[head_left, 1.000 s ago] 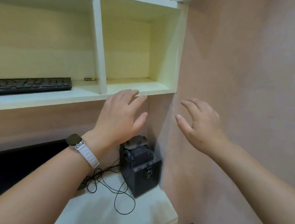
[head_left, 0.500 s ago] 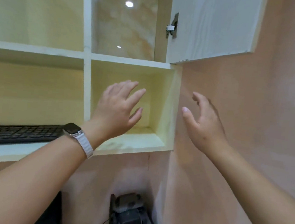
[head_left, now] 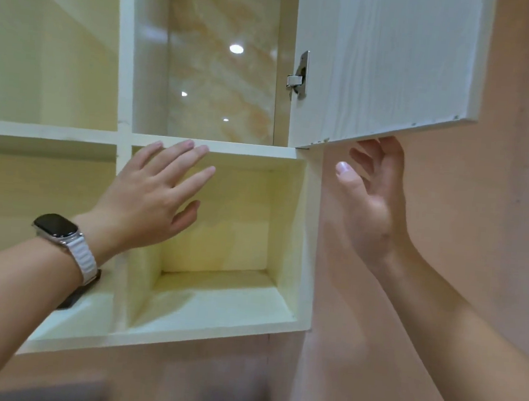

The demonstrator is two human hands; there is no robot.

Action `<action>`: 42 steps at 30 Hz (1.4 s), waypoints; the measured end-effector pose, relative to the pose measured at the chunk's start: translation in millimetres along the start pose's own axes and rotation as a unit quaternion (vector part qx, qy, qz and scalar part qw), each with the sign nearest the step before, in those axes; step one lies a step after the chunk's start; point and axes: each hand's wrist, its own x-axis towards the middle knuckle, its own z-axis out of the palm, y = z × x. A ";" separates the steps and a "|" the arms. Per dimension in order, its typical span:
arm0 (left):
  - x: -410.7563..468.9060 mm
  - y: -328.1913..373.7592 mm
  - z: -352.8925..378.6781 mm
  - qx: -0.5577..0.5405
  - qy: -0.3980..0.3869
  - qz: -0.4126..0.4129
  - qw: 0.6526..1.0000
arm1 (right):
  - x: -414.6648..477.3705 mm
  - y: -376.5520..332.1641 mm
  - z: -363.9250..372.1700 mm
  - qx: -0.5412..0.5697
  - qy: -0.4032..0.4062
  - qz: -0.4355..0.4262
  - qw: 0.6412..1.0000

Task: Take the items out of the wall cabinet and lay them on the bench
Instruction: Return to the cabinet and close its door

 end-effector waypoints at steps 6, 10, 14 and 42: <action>-1.1 -5.7 2.9 -0.009 0.027 0.002 1.000 | 12.1 -8.9 16.6 0.007 0.006 -0.082 0.997; -0.6 -6.8 3.9 -0.015 0.033 0.003 0.999 | 13.1 -8.3 31.5 0.005 -0.002 -0.121 0.993; -1.0 -5.5 3.5 -0.020 0.030 -0.001 0.999 | 11.4 -5.5 51.4 -0.102 -0.046 -0.167 0.980; -3.4 -6.8 5.4 -0.048 0.065 -0.010 0.997 | 25.1 -5.0 141.8 -0.611 -0.164 -0.151 0.759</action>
